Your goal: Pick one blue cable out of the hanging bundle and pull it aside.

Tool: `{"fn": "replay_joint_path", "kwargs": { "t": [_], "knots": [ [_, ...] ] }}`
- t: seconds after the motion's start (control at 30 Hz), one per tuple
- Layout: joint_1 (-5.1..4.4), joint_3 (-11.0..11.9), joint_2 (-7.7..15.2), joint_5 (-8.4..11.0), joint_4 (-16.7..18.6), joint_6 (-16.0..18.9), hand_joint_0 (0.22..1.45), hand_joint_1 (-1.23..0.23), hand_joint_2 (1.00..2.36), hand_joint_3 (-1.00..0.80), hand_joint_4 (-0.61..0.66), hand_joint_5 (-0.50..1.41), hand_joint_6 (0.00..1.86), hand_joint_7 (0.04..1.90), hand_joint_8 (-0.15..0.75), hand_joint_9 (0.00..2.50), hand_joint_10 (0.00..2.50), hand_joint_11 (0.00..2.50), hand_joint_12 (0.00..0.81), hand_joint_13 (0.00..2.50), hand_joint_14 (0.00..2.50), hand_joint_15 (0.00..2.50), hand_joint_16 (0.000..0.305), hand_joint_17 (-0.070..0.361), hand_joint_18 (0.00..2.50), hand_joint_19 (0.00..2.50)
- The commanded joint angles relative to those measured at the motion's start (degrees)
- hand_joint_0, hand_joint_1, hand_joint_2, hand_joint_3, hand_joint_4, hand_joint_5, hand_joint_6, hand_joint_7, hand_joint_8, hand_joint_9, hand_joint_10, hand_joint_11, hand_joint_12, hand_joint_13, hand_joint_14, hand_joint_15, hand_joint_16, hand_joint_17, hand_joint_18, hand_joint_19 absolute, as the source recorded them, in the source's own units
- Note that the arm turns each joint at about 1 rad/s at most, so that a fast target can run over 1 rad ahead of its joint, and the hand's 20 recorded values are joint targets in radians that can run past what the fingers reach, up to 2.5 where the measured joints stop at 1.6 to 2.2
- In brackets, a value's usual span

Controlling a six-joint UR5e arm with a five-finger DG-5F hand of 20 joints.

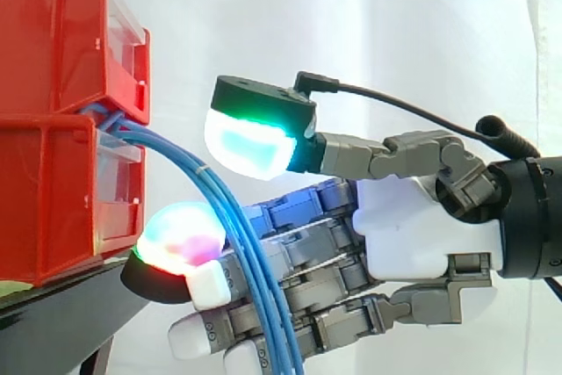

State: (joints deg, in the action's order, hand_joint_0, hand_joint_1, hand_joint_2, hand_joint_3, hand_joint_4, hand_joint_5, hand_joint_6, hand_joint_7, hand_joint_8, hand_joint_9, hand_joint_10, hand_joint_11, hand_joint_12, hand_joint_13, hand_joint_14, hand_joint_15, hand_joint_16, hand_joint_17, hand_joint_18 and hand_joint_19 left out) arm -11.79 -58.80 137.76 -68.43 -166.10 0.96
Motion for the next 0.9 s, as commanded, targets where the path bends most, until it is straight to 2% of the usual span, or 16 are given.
{"fn": "replay_joint_path", "kwargs": {
  "t": [0.0, 0.23, 0.4, 0.5, 0.6, 0.67, 0.87],
  "knots": [
    [0.19, 0.0, 0.0, -0.3, -0.1, 0.0, 0.61, -0.59, 1.01, -0.33, 0.18, -0.13, 0.77, 0.87, 0.261, 0.87, 0.01, 0.39, 0.287, 0.67, 0.01, 0.35, 0.043, 0.096, 0.6, 0.42],
    [0.28, 0.0, -1.0, -0.3, -0.2, -0.2, 0.59, -0.6, 1.01, -0.36, 0.18, -0.13, 0.78, 0.85, 0.264, 0.86, 0.01, 0.4, 0.287, 0.66, 0.01, 0.35, 0.043, 0.096, 0.6, 0.42],
    [0.54, -0.1, -2.1, -0.3, -1.9, -0.3, 0.59, -0.58, 1.01, -0.35, 0.18, -0.13, 0.78, 0.85, 0.262, 0.87, 0.01, 0.4, 0.29, 0.66, 0.01, 0.34, 0.043, 0.096, 0.6, 0.42],
    [0.72, -0.1, -2.2, -0.3, -2.7, -0.3, 0.6, -0.57, 1.02, -0.28, 0.14, -0.14, 0.84, 0.87, 0.265, 0.87, 0.01, 0.43, 0.29, 0.66, 0.01, 0.35, 0.043, 0.096, 0.6, 0.43],
    [0.98, -0.1, -2.2, -0.38, -2.7, -0.3, 0.6, -0.56, 1.02, -0.23, 0.14, -0.15, 0.91, 0.79, 0.27, 0.86, 0.01, 0.46, 0.295, 0.66, 0.01, 0.36, 0.043, 0.097, 0.6, 0.43],
    [1.25, -0.1, -2.2, -0.74, -2.8, -0.3, 0.6, -0.6, 1.02, -0.17, 0.14, -0.16, 0.93, 0.78, 0.278, 0.86, 0.02, 0.48, 0.295, 0.65, 0.01, 0.37, 0.043, 0.098, 0.59, 0.44],
    [1.77, -0.1, -2.4, -2.05, -3.7, -0.2, 0.61, -0.7, 1.02, -0.14, 0.12, -0.16, 0.94, 0.77, 0.285, 0.87, 0.02, 0.52, 0.3, 0.66, 0.01, 0.37, 0.045, 0.1, 0.6, 0.42]
  ]
}}
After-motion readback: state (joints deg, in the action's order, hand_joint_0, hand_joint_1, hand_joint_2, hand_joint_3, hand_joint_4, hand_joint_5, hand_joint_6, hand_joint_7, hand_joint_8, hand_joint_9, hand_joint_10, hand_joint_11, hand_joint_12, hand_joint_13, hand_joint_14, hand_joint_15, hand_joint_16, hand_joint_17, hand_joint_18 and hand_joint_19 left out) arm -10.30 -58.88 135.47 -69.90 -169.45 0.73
